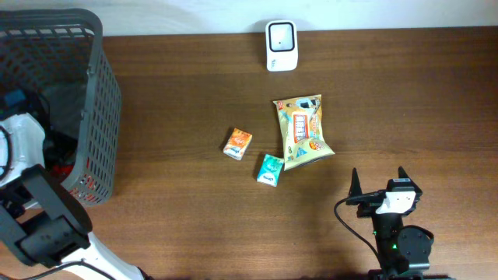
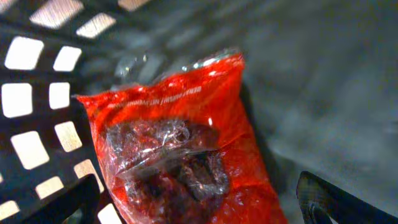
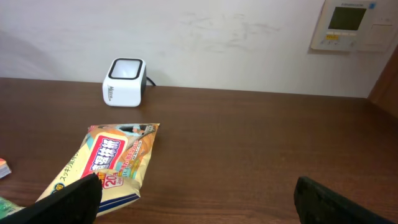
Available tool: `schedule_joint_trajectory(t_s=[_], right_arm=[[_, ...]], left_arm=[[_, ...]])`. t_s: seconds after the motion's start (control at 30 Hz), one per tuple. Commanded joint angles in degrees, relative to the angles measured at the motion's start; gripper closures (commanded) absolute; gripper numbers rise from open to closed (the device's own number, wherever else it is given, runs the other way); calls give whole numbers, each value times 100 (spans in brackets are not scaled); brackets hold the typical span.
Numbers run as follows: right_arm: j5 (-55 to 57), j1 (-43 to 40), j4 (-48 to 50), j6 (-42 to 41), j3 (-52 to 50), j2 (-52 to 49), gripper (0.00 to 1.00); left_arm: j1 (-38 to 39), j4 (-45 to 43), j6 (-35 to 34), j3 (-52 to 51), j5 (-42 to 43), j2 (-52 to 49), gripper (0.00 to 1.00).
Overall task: Scan the item barcode
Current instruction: 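Reach into the basket and grasp the red snack bag with left gripper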
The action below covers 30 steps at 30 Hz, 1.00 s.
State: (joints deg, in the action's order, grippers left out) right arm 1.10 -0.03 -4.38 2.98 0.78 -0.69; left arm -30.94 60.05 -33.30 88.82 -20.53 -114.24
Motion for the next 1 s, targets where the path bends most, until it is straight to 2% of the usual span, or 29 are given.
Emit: schedule_joint_trajectory(t_s=[0.0,0.17,0.27,0.33,0.4,0.43,0.47,0.53,0.57,0.77,0.97], right_arm=[[68,-37,-20,-46,-46,33,2],[68,-37,-20,-46,-46,33,2],[68,-37,-20,-46,-46,33,2],[68,-37,-20,-46,-46,33,2],[68,-37,-20,-46,-46,33,2],[68,-35,-20,-46,-46,33,2],[68,-37,-20,-46,-46,33,2],[68,-37,-20,-46,-46,33,2],[68,-37,-20,-46,-46,33,1],[68,-37,-20,-46,-46,33,2],[68,-37,-20,-46,-46,33,2]], left_arm=[[-24,-63,-365,-310,-177,2,1],[-24,-313,-363,-662,-175,2,0],[-24,-522,-361,-861,-170,2,12],[-24,-614,-361,-964,-131,2,16],[-24,-664,-358,-984,-133,2,54],[-24,-693,-358,-981,-133,4,67],[-24,-719,-358,-981,-133,4,79],[-24,-763,-358,-973,-131,4,95],[-26,-765,-358,-955,-125,4,100],[-24,-568,-354,-527,426,205,100],[-20,-157,-264,409,955,887,100]])
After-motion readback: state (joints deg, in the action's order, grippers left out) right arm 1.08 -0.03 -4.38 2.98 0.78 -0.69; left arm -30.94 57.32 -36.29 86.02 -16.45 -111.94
